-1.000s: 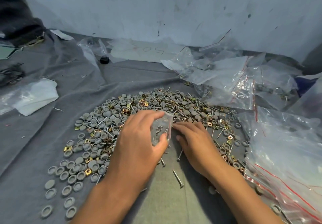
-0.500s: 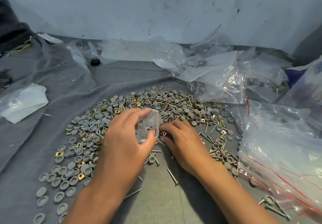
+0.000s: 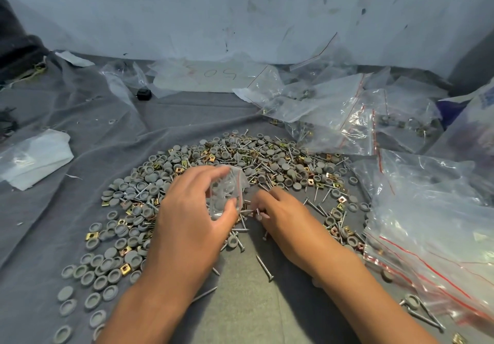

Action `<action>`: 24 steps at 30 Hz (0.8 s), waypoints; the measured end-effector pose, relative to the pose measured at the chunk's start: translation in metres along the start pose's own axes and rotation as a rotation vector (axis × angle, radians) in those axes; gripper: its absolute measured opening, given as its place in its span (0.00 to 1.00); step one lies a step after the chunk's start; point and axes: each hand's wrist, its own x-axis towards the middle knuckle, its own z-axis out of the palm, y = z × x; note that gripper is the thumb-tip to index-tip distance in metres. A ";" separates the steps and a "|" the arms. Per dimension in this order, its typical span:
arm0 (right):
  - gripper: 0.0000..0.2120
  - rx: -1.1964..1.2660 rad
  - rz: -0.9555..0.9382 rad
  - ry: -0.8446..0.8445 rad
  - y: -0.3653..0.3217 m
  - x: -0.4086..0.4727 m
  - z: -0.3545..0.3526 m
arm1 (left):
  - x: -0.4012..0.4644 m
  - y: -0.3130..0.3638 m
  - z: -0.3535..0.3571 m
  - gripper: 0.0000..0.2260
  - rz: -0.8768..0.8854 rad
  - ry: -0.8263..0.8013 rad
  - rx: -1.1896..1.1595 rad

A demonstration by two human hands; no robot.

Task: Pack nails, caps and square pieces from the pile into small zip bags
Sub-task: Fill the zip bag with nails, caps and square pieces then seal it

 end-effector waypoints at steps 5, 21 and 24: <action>0.12 0.094 0.084 -0.045 0.005 0.001 -0.006 | -0.001 -0.004 -0.001 0.22 -0.005 -0.013 0.006; 0.03 0.413 0.111 0.195 -0.005 0.000 -0.037 | -0.002 -0.004 0.006 0.22 0.062 -0.024 0.024; 0.04 0.493 0.016 0.261 -0.020 -0.005 -0.045 | -0.003 -0.001 0.009 0.21 0.086 -0.031 0.019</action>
